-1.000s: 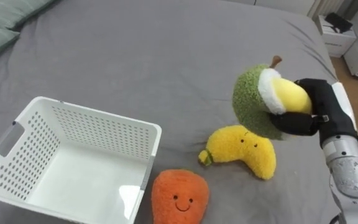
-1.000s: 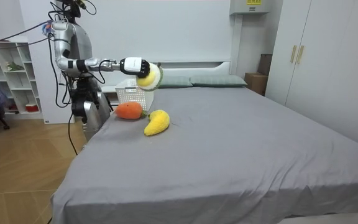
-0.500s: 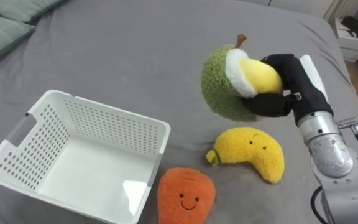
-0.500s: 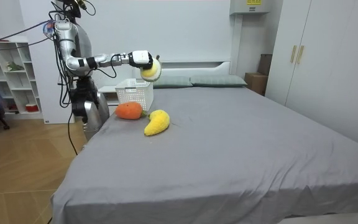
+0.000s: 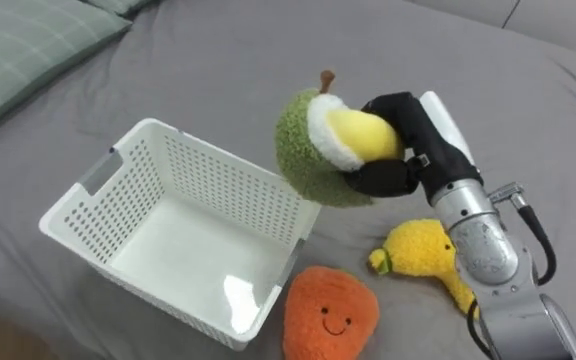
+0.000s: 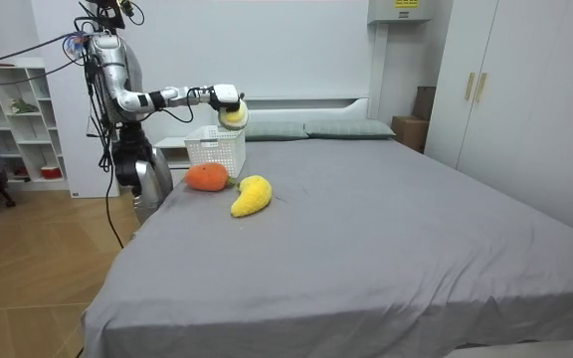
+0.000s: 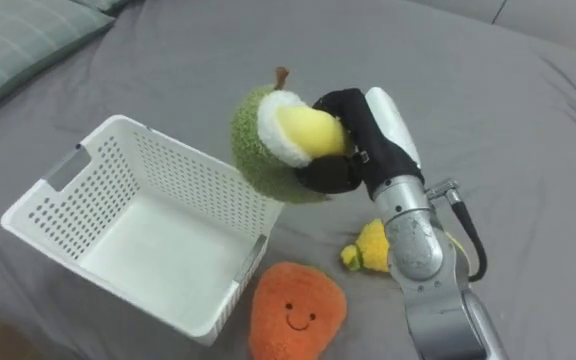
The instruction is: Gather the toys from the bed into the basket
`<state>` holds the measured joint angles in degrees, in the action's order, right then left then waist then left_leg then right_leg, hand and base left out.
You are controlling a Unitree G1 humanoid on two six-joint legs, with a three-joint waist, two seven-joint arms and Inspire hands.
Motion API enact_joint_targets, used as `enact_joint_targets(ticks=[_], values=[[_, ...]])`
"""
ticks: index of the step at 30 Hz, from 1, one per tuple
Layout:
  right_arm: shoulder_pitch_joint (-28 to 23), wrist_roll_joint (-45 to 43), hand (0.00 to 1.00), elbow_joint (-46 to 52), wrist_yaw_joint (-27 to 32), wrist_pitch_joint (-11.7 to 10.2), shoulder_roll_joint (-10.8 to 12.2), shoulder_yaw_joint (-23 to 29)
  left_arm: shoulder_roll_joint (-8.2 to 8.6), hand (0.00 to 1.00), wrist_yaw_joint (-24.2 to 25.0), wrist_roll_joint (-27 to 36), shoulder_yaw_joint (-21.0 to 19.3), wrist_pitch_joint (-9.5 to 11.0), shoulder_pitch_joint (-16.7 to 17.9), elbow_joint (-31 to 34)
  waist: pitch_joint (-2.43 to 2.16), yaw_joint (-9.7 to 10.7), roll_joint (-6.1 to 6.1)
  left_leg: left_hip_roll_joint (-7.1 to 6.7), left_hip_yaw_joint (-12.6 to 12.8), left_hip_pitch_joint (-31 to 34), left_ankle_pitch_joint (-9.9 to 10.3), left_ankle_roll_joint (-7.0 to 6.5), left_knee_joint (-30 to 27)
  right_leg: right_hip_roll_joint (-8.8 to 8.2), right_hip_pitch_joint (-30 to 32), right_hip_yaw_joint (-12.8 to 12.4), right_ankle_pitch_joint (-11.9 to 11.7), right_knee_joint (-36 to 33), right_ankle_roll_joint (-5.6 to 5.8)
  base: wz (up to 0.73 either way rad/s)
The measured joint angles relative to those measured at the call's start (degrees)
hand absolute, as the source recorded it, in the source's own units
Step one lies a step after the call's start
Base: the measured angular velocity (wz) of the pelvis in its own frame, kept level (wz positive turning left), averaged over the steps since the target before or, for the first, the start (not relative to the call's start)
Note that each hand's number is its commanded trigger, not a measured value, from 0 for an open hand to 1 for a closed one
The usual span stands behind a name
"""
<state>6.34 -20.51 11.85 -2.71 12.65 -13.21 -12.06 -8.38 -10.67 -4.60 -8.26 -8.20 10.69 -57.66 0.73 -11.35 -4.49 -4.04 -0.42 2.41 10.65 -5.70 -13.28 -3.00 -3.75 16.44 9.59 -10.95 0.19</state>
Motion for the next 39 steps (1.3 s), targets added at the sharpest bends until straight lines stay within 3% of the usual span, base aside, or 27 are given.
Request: enact_joint_targets(ticks=[4,12,18,22,24,26,27,28,29,35,39], values=[[1.7,-0.02,1.0,-0.02,-0.01,0.0,0.16,-2.54,0.02,0.0,0.01,0.03,0.79,-0.11,-0.48,-0.03,0.03,-1.44,0.04,-0.67,-0.74,-0.01,-0.1,-0.53,-0.48,-0.73,-0.03,0.95,0.32,-0.83,0.52,0.1],[1.69,-2.82,1.0,-0.04,-3.46,1.49,4.43,-5.38,-0.06,0.0,1.65,-0.02,0.76,-0.31,-1.28,0.37,0.07,-3.02,0.1,-1.95,-3.03,0.48,-0.5,-1.81,-0.96,-1.79,0.04,2.05,-0.12,-1.84,1.83,0.15],[1.67,-2.84,1.0,-0.68,-4.2,1.77,4.6,-6.98,-0.05,0.0,1.39,-2.38,-0.18,-0.31,-0.99,1.21,-0.03,-3.58,-0.11,-2.71,-4.41,0.86,-1.01,-2.62,-1.57,-2.15,-0.09,0.98,-0.62,-1.74,2.64,0.15],[1.67,-2.82,1.0,-4.76,-3.64,1.69,4.6,-7.64,-0.27,0.0,0.72,-2.32,0.1,-0.08,-0.97,1.47,-0.1,-5.02,-0.79,-2.86,-4.67,0.83,-1.11,-2.8,-1.57,-2.21,-0.22,0.98,-0.86,-1.74,2.93,0.04],[1.64,-2.85,0.9,-7.43,-3.66,1.69,4.53,-8.78,-0.3,0.0,0.4,-2.32,0.08,-0.08,-0.69,1.34,0.01,-5.12,-1.23,-2.95,-5.01,0.92,-1.13,-2.86,-1.6,-2.07,-0.23,0.99,-1.07,-1.71,2.97,0.06],[1.54,-2.81,0.62,-9.18,-3.64,1.64,4.49,-9.23,-0.3,0.0,0.16,-2.32,0.18,-0.07,-0.41,1.35,0.08,-4.8,-1.23,-3.07,-6.03,1.05,-1.11,-2.91,-1.63,-2.02,-0.28,1.02,-1.46,-1.7,3.24,0.18],[1.44,-2.76,0.22,-10.23,-3.48,1.67,4.42,-9.22,-0.3,0.0,0.12,-2.31,0.23,-0.04,-0.34,1.38,0.09,-4.82,-1.28,-3.16,-6.15,1.19,-1.16,-2.98,-1.63,-2.11,-0.23,0.9,-1.53,-1.7,3.29,0.16],[1.45,-2.76,0.07,-10.66,-3.27,1.67,4.45,-9.22,-0.3,0.0,0.11,-2.31,0.24,-0.04,-0.3,1.39,0.1,-4.89,-1.3,-3.2,-6.17,1.3,-1.18,-3.01,-1.64,-2.1,-0.16,0.92,-1.53,-1.69,3.29,0.09],[1.44,-2.76,0.0,-11.17,-2.88,1.67,4.44,-9.22,-0.3,0.0,0.08,-2.32,0.36,-0.04,-0.09,1.48,0.11,-4.81,-1.3,-3.37,-6.44,1.56,-1.2,-3.04,-1.7,-2.08,-0.02,0.98,-1.53,-1.69,3.29,0.1],[1.21,-2.68,0.0,-11.27,-0.94,1.45,4.16,-9.17,-0.32,0.0,-0.05,-2.25,0.76,0.1,0.15,1.56,0.19,-4.65,-1.18,-3.81,-6.58,2.46,-1.64,-3.74,-1.76,-2.67,0.75,1.26,-1.62,-1.68,3.41,0.04],[1.04,-2.77,0.0,-11.28,-0.26,-0.1,3.6,-9.13,-0.46,0.0,-0.09,-1.8,1.74,1.54,0.38,1.51,0.47,-4.39,-0.77,-4.08,-6.57,2.52,-1.69,-4.0,-2.1,-2.83,0.68,1.16,-1.74,-1.53,3.62,0.0]])
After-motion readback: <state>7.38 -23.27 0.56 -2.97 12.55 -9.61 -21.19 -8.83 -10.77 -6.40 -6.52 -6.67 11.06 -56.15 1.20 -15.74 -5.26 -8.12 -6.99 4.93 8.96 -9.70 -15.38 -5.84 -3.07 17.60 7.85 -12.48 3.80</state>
